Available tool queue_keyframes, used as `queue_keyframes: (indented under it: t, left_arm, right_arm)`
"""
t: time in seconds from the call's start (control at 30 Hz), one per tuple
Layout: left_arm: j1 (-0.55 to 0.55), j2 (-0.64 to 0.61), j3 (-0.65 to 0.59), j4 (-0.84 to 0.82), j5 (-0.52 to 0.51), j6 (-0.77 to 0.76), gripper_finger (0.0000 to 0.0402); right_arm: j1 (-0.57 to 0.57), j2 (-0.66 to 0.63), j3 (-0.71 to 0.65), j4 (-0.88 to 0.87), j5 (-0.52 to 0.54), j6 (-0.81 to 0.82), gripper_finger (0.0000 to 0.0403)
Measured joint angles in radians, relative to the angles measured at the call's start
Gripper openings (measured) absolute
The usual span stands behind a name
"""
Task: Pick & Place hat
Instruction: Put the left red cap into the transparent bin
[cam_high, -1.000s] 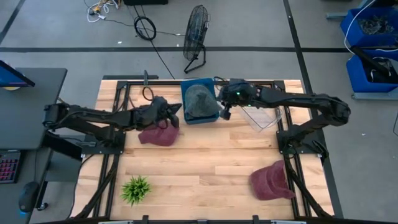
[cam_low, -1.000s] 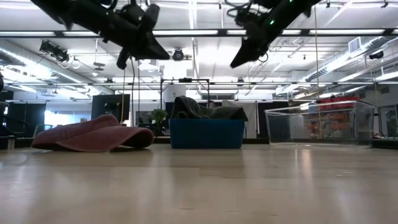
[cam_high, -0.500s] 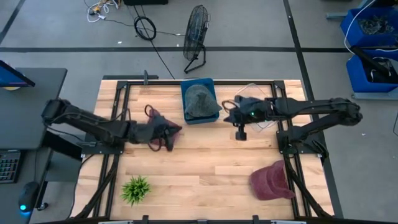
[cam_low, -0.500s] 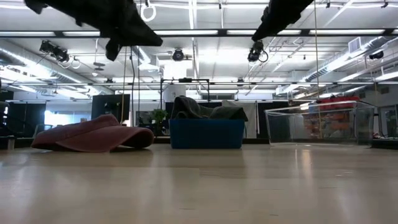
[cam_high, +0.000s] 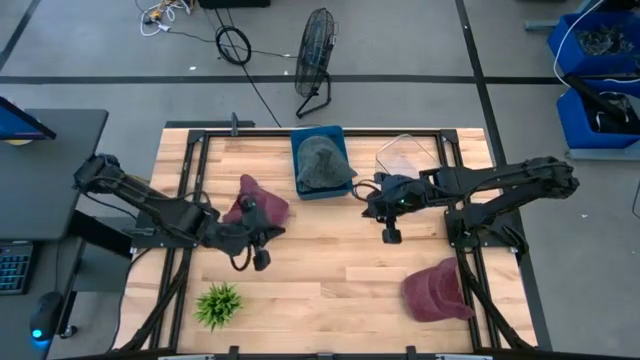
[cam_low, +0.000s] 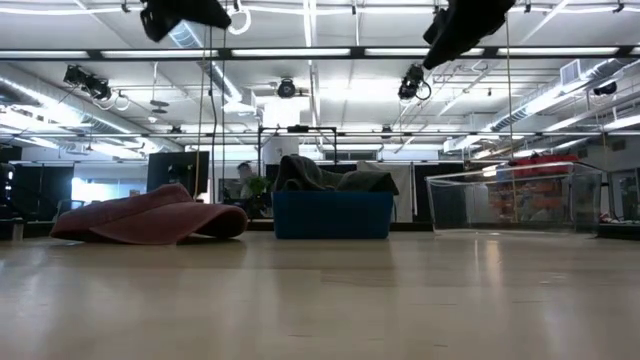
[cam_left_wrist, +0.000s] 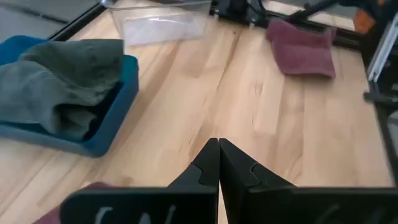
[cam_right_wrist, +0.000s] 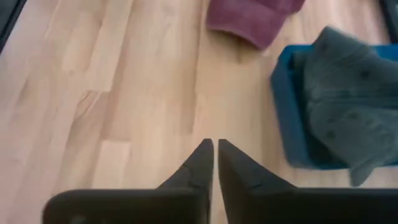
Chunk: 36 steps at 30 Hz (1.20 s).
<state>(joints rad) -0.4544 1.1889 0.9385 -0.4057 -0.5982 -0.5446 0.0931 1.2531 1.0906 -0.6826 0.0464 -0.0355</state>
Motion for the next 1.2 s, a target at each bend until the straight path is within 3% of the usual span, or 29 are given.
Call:
queue_keyframes:
  t: [0.2,0.37,0.57,0.77,1.03,1.2]
  left_arm:
    - [0.001,0.035,0.194,-0.343,0.054,-0.149,0.0011]
    - [0.044,0.042,0.213,-0.504,0.054,-0.294,0.0061]
    - [0.149,0.042,0.097,-0.511,0.051,-0.522,0.0129]
    - [0.27,0.042,-0.079,-0.487,0.043,-0.738,0.0155]
    - [0.344,0.042,-0.274,-0.212,0.052,-0.749,0.015]
    - [0.373,0.042,-0.334,-0.143,0.052,-0.753,0.0149]
  right_arm:
    - [0.047,0.007,0.0,-0.032,-0.003,0.014,0.0091]
    - [0.111,0.007,0.0,-0.079,-0.003,0.133,0.0143]
    - [0.194,0.007,0.0,-0.186,-0.003,0.248,0.0162]
    - [0.23,0.007,0.0,-0.213,-0.003,0.335,0.0156]
    - [0.232,0.006,0.0,-0.212,0.01,0.331,0.0153]
    - [0.231,0.006,0.0,-0.212,0.024,0.314,0.0153]
